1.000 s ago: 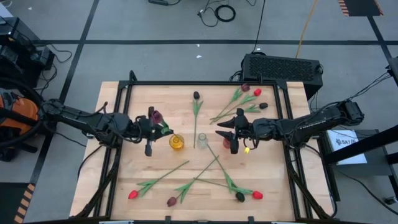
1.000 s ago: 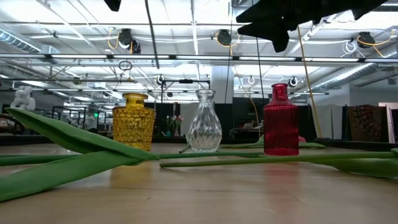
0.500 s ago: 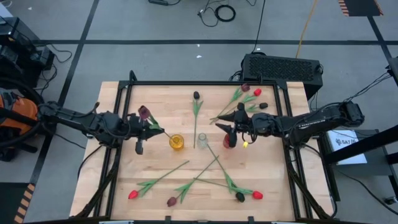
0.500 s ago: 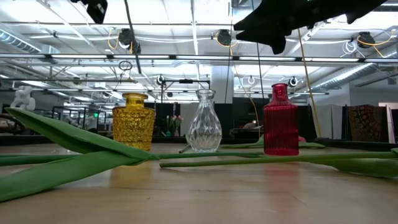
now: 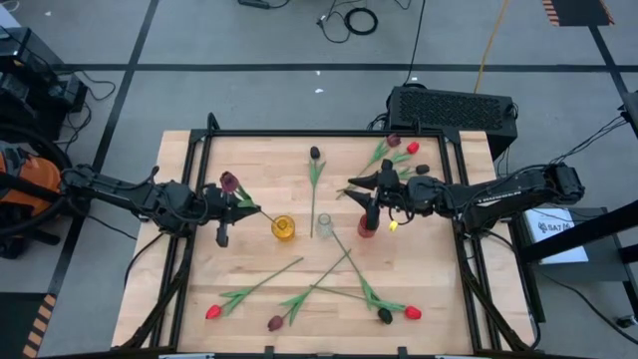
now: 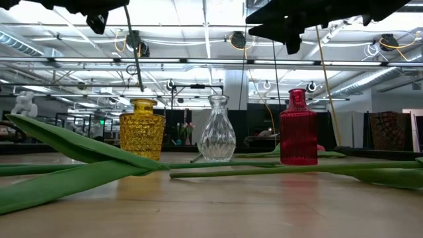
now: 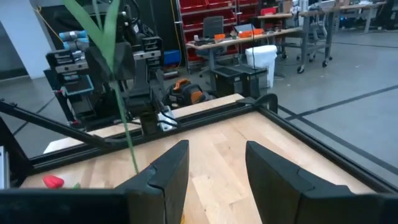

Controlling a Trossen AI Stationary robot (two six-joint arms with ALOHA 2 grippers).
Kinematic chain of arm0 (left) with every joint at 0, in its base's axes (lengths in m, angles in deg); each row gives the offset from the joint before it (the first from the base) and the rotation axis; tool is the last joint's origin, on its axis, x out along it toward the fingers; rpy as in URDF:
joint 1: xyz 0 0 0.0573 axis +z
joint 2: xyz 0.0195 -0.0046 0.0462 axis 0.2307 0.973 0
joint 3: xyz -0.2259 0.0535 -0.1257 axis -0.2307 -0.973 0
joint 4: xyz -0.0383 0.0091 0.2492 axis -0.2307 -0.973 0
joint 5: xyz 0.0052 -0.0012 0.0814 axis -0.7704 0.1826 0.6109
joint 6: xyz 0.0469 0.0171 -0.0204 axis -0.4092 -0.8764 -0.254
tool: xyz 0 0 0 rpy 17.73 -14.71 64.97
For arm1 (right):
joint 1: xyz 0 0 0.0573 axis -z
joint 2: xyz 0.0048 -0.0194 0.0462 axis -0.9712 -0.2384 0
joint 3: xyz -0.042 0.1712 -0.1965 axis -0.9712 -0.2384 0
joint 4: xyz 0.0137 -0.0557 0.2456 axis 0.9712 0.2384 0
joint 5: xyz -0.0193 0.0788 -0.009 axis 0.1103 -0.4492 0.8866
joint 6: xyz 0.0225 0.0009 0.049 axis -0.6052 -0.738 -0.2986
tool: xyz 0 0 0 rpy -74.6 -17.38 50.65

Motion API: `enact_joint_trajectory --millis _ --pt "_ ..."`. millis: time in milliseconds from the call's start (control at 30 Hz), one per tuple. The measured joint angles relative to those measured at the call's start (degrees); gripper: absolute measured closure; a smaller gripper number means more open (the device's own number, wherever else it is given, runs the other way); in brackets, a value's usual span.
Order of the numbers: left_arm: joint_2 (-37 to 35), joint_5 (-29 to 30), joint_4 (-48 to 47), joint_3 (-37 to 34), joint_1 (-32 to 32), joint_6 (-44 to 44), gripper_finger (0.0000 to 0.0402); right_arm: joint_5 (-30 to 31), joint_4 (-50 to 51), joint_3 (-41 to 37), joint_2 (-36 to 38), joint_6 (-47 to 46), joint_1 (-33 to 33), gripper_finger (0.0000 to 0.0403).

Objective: Sort flowers into vase by color
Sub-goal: Put the top left red tulip into the yellow vase

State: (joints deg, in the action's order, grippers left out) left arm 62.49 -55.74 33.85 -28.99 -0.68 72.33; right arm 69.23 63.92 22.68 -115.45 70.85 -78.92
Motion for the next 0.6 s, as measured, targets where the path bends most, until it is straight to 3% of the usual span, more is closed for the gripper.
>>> enact_joint_trajectory --millis 600 --pt "-0.36 1.93 -1.33 -0.05 0.07 -1.28 0.0393 -0.04 0.36 0.0 0.0 0.16 -0.4 0.0252"
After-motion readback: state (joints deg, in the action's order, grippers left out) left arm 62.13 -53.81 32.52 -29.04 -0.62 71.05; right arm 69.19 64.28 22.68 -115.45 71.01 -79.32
